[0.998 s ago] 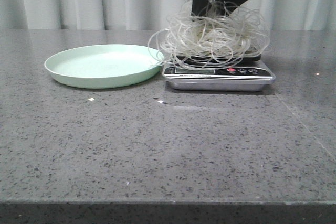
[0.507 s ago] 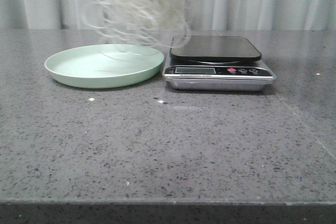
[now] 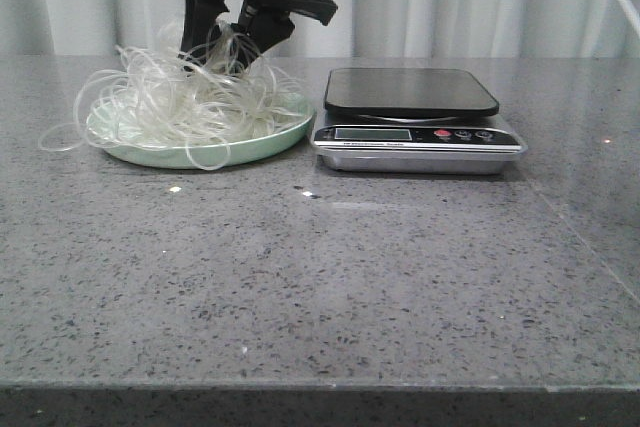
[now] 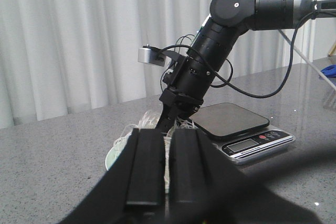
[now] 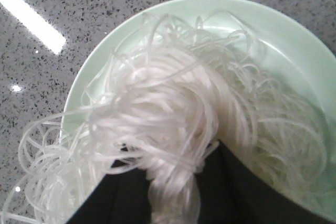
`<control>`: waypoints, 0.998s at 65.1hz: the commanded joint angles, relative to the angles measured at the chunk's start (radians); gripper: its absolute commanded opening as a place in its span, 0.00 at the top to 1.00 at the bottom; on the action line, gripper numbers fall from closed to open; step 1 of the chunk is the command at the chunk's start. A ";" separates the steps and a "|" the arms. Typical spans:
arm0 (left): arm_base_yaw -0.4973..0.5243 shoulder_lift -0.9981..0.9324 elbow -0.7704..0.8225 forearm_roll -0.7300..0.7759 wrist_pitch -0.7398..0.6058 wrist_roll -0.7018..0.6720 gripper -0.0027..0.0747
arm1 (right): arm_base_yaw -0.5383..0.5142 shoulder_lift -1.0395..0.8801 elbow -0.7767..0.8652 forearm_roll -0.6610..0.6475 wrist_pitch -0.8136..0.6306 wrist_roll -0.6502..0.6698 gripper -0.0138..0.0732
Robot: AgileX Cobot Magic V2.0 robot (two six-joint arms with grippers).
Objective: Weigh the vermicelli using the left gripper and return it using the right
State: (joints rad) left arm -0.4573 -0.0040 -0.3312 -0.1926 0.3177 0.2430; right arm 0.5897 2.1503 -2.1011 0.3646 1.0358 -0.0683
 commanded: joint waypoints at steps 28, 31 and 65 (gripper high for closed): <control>0.002 -0.002 -0.025 -0.005 -0.077 -0.002 0.78 | -0.093 -0.200 -0.059 -0.014 0.034 -0.003 0.14; 0.002 -0.002 -0.025 -0.005 -0.077 -0.002 0.78 | -0.114 -0.228 -0.049 -0.036 0.039 -0.003 0.14; 0.002 -0.002 -0.025 -0.005 -0.077 -0.002 0.78 | -0.228 -0.787 0.600 -0.144 -0.285 -0.078 0.14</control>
State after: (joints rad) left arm -0.4573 -0.0040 -0.3312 -0.1926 0.3177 0.2430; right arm 0.3706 1.5211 -1.6213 0.2257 0.8817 -0.1103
